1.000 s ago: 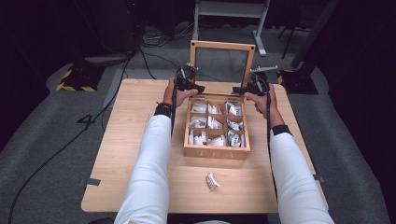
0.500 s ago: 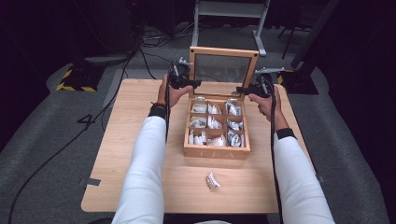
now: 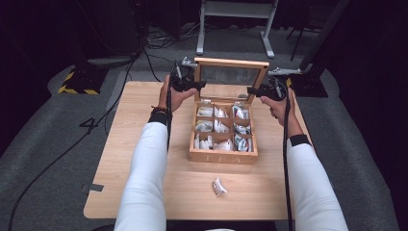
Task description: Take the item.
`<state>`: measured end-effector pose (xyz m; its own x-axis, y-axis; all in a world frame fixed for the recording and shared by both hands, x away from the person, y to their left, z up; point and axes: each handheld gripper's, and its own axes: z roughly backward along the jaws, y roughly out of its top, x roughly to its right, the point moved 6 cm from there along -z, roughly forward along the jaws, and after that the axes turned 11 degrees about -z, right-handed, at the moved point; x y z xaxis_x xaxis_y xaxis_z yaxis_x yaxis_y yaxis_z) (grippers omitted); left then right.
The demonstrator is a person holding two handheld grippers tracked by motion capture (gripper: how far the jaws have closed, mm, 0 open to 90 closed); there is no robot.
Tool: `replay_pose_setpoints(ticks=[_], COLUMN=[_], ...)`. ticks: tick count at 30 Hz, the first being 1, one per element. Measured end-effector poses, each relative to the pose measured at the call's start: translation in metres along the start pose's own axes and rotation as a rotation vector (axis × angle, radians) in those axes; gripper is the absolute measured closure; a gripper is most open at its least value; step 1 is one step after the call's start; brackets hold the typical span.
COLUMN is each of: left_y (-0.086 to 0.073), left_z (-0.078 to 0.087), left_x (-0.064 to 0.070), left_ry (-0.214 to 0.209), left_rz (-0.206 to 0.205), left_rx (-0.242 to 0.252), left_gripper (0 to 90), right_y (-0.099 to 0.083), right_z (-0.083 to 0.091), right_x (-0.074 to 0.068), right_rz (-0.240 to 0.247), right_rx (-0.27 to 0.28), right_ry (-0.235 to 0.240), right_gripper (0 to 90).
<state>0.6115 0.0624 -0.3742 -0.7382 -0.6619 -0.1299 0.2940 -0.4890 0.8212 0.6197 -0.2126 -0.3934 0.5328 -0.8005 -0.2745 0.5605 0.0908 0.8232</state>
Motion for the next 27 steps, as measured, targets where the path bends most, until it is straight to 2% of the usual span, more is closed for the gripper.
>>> replay_pose_setpoints(ticks=[3,7,13,17,27], left_y=[-0.001,-0.003,-0.005,-0.005,-0.001], left_z=[0.005,0.011,0.016,0.022,0.038], left_x=[0.004,0.009,0.014,0.017,0.023], left_ry=[0.001,-0.009,-0.007,-0.007,0.004], left_rz=[-0.02,-0.018,-0.039,-0.032,-0.06], left_rx=[-0.012,0.002,-0.008,0.012,0.025], left_gripper=[53.3,53.6,53.5,53.6,55.4], right_y=[0.0,-0.004,-0.006,-0.007,-0.006], right_z=[0.003,0.007,0.017,0.022,0.036], right_x=[-0.004,-0.006,-0.01,-0.011,-0.016], right_rz=[0.012,0.017,0.028,0.033,0.049], right_rx=[0.002,-0.002,0.008,0.014,0.032], right_ry=[0.003,0.011,0.021,0.026,0.035], right_gripper=[50.7,50.5,51.0,51.4,52.0])
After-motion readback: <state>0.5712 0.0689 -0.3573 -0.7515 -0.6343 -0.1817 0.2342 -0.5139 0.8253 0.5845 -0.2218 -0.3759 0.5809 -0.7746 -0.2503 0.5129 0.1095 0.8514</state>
